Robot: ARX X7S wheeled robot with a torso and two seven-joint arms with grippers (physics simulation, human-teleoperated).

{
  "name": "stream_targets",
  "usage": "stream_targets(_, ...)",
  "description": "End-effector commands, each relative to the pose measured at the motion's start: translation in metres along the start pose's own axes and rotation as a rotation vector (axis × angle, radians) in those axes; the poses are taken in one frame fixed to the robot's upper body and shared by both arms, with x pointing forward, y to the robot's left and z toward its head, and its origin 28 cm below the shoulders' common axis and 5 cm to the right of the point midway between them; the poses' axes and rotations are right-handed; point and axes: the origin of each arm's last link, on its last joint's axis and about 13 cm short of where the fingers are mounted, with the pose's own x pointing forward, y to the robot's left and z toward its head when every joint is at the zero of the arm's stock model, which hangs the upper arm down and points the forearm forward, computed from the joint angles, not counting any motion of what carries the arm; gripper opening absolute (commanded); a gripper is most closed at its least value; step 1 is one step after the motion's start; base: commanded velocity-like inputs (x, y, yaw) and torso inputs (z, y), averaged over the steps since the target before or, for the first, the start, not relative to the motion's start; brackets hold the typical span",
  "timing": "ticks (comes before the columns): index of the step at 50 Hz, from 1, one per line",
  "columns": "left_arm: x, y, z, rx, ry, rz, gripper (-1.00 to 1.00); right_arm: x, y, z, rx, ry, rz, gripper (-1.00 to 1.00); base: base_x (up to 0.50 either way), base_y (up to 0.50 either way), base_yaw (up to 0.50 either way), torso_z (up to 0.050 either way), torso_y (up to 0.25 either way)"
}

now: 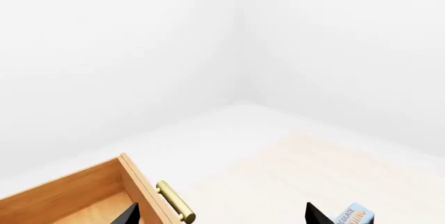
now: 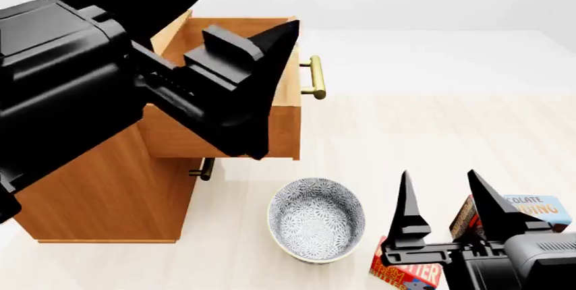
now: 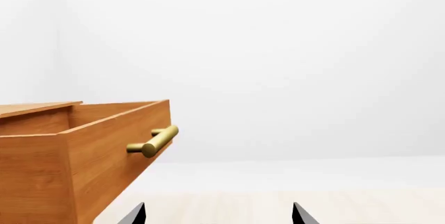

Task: Put the butter at the back in the top drawer of the cabinet and close it.

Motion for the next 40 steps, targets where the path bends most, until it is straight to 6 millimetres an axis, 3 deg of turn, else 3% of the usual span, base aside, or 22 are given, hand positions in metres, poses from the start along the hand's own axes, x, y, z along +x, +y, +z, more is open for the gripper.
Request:
stream_targets(1,-0.027,0.009,-0.023,0.009,-0.09,0.036,1.0,-0.005,0.004,0.001,-0.03,0.008,-0.006,1.0,0.0,0.0,0.0,0.0,0.0)
stream_targets(26,-0.053,0.029,-0.056,-0.05,-0.179,0.016,1.0,0.001,-0.03,0.074,-0.232,0.08,0.035,1.0,0.0,0.0,0.0,0.0,0.0)
stream_targets(40,-0.056,0.046,-0.083,-0.077,-0.194,-0.021,1.0,0.021,-0.045,0.117,-0.366,0.385,0.265,1.0,0.0,0.0,0.0,0.0,0.0)
